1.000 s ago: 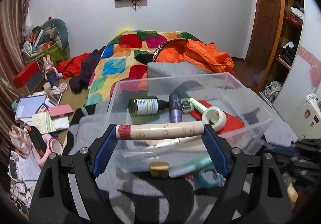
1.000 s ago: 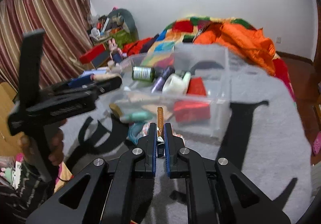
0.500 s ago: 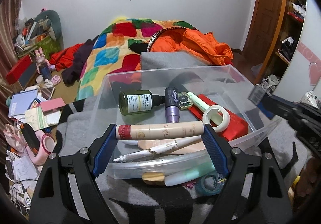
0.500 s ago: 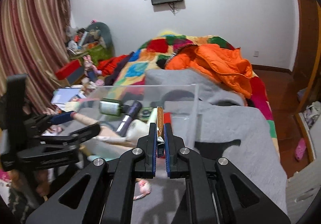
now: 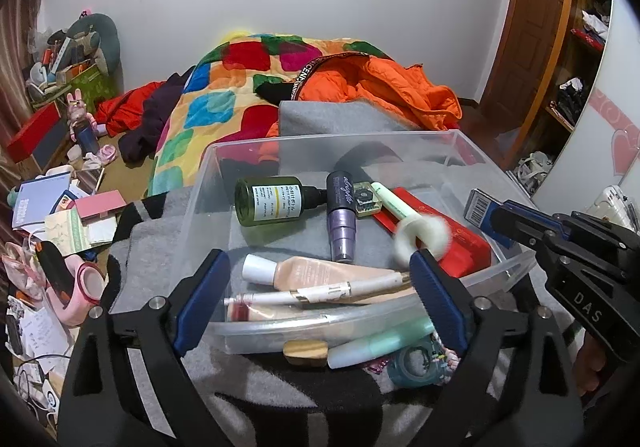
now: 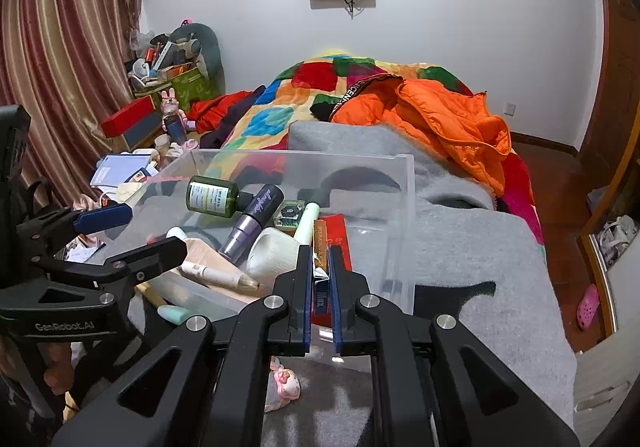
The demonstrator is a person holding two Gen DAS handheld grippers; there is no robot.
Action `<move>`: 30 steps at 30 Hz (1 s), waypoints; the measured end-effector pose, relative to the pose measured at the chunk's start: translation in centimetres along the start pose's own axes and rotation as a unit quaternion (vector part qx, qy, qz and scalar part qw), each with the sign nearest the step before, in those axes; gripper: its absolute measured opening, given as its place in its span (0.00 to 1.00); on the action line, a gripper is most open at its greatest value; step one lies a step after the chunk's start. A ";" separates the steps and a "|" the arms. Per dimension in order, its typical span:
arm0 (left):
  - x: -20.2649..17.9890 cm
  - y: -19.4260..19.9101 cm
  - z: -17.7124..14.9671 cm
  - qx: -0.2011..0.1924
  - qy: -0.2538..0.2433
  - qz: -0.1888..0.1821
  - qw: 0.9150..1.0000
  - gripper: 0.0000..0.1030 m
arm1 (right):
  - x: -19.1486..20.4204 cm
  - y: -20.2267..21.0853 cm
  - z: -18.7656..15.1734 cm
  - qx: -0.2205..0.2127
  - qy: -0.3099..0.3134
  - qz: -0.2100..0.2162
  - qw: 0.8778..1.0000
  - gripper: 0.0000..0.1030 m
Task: Organize objects
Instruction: 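Lower cream tube into clear box with left tool while right tool drops blue card box in, then grasp the teal tape roll with left tool while right tool grasps the rope toy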
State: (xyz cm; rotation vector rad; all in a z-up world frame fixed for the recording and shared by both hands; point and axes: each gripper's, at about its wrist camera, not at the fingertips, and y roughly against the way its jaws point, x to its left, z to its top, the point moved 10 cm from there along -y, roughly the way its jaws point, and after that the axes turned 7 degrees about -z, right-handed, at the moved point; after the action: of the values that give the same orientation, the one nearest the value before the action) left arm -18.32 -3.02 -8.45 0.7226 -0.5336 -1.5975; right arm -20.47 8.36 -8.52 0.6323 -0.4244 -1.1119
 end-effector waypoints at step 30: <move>1.1 3.0 -6.9 0.029 0.030 0.005 0.999 0.96 | 1.4 1.5 -6.7 0.066 0.028 0.039 0.997 0.62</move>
State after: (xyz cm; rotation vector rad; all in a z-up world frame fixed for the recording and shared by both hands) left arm -11.36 -4.15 -11.28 0.8090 -0.5410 -1.5508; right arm -14.86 9.22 -12.53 0.7543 -0.4736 -0.9956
